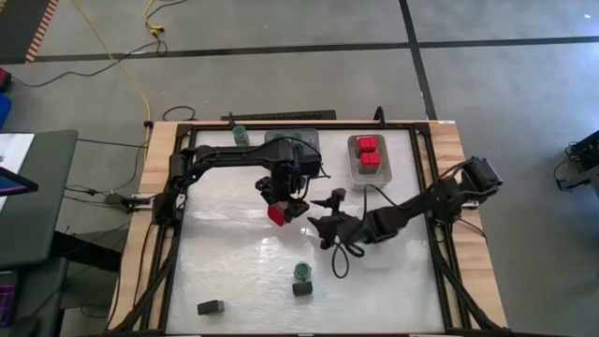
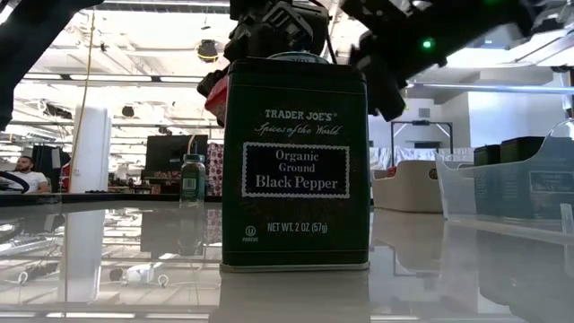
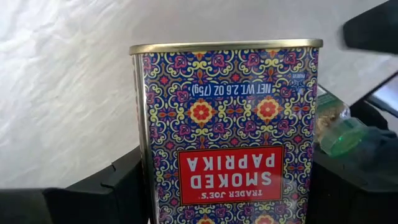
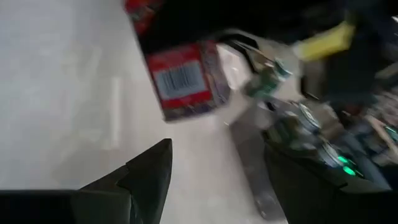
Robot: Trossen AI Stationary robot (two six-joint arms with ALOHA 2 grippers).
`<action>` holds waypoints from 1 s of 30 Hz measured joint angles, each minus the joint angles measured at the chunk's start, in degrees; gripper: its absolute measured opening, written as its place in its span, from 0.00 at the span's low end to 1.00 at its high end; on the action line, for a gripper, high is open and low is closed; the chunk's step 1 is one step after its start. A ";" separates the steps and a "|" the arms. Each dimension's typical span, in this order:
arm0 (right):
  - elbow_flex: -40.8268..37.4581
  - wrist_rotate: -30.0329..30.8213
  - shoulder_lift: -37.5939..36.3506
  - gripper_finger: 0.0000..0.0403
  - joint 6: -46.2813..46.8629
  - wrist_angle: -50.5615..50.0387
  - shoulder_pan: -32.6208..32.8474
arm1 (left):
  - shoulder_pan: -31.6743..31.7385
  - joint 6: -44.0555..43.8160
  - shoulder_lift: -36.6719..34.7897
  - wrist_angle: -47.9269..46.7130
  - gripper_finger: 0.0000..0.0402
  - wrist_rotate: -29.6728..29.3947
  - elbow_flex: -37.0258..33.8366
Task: Sort spices by type
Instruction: Put the center red seasoning can into the gray bin
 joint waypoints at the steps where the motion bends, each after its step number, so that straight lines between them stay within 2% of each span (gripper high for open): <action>1: 0.03 -2.20 0.00 0.71 -0.99 0.46 -0.63 | 0.16 0.54 0.00 0.08 0.74 0.27 0.00; 4: 0.00 -5.57 0.04 0.71 -3.51 1.91 -1.73 | 0.55 2.32 0.00 0.63 0.74 0.64 0.00; 11: 0.00 -5.80 0.00 0.71 -10.28 4.86 -2.97 | 1.06 3.68 0.00 4.44 0.74 2.56 0.00; 19: 0.00 -5.97 0.00 0.71 -3.64 5.34 -3.83 | 1.20 4.26 -0.04 4.52 0.74 2.29 0.00; 30: 0.00 -5.79 0.00 0.71 -11.34 4.63 -2.96 | 1.72 4.23 -0.04 4.57 0.74 2.53 0.00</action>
